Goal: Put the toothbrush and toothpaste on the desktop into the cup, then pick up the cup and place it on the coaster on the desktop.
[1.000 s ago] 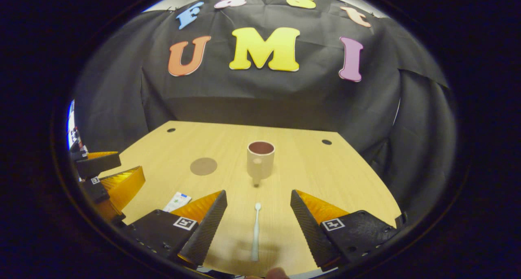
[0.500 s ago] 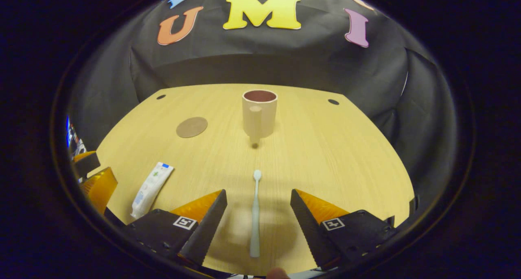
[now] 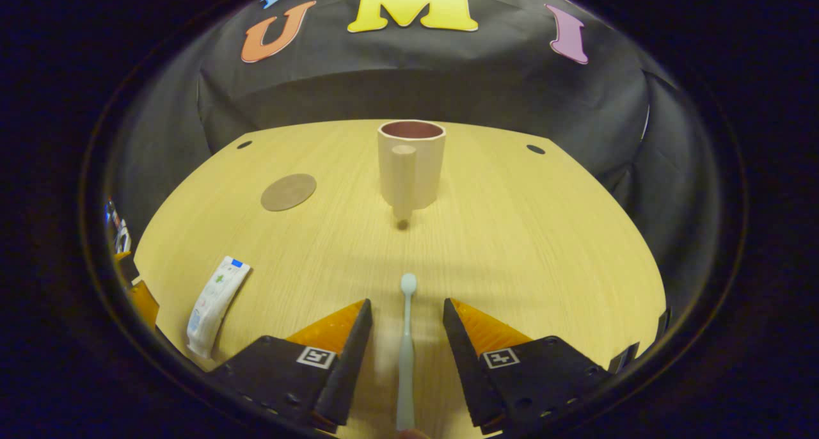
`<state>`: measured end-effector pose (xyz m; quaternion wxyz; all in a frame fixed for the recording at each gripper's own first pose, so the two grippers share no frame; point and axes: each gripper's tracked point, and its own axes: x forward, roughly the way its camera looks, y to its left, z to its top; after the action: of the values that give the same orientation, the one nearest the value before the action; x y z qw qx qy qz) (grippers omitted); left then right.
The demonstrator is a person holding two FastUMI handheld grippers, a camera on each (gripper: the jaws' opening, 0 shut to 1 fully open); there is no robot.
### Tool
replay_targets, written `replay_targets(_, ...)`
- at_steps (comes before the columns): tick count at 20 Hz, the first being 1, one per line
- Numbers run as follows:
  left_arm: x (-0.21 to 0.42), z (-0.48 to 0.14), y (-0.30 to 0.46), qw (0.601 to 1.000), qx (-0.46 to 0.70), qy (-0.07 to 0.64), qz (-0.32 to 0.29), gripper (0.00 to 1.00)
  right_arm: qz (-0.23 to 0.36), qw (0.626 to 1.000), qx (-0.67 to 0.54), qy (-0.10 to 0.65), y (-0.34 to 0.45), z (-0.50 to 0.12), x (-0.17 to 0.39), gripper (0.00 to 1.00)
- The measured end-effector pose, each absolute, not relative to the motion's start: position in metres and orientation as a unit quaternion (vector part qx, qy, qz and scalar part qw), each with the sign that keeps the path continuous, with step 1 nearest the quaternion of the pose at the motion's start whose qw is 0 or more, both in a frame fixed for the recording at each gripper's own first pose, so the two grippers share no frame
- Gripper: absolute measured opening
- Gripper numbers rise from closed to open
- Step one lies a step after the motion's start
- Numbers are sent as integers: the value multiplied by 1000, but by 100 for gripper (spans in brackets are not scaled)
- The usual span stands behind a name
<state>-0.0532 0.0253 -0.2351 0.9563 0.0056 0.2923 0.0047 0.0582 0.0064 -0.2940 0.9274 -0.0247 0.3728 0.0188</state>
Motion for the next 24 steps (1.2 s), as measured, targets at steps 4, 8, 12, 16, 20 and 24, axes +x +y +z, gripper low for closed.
replay_targets(4,-47,-237,28,956,3,293,9,99,27,923,-23,384,10,-301,54,46)
replay_targets(8,-45,-240,27,955,1,297,8,99,20,921,-19,388,6,-303,53,27)
replay_targets(12,-46,-246,22,953,2,302,-1,99,16,923,-37,383,5,-308,53,6)
replay_targets(16,-45,-255,17,951,1,310,-7,99,17,922,-47,384,4,-306,56,1)
replay_targets(20,-48,-270,16,946,4,325,-10,99,16,925,-34,379,5,-297,56,0)
replay_targets(24,-53,-286,16,940,19,339,-16,99,19,927,-27,375,5,-289,55,0)
